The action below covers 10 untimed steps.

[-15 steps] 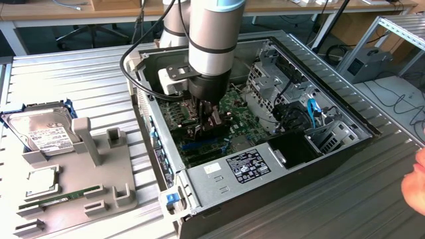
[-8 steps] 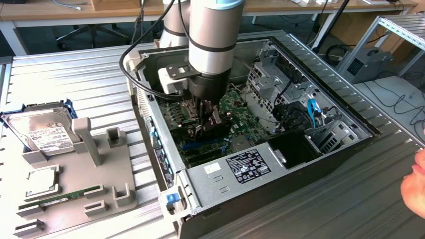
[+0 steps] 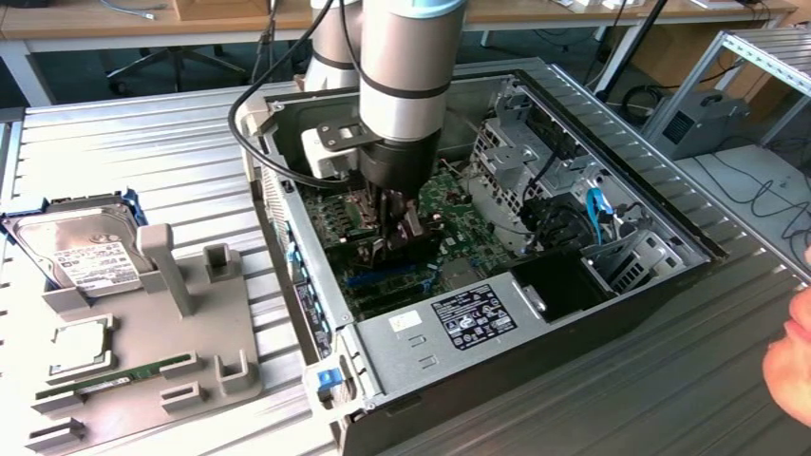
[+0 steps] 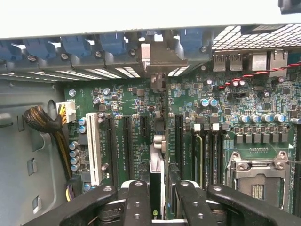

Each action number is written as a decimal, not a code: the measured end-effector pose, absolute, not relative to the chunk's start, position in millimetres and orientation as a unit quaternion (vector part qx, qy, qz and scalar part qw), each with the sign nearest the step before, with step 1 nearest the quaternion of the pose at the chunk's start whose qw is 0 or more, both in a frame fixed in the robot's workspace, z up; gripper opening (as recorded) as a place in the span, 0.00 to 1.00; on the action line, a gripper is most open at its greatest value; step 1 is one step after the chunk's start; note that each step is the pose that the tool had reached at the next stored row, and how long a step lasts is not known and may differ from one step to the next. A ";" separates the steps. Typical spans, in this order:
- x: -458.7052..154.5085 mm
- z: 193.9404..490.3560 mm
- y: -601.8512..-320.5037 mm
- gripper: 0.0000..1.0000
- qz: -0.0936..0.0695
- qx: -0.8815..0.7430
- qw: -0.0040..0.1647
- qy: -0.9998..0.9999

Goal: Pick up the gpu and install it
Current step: 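Insert the gpu into the slot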

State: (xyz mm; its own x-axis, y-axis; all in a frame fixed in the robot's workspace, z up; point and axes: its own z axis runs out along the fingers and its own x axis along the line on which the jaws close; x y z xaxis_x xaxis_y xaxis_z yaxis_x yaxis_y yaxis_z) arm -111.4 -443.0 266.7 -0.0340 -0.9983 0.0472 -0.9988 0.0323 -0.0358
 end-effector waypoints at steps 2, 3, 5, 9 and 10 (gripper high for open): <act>-111.3 266.4 -442.4 0.26 0.029 0.697 0.004 -0.716; -111.3 266.3 -442.2 0.26 0.029 0.698 0.004 -0.715; -111.3 266.2 -442.0 0.26 0.029 0.704 0.004 -0.710; -111.4 266.2 -442.1 0.26 0.029 0.709 0.003 -0.704; -111.4 266.1 -442.7 0.26 0.027 0.709 0.002 -0.704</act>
State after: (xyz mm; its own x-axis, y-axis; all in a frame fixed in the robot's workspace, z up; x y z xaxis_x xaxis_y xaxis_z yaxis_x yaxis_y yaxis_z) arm -111.4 -442.7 266.1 0.0060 -0.9991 0.0416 -0.9993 -0.0075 -0.0359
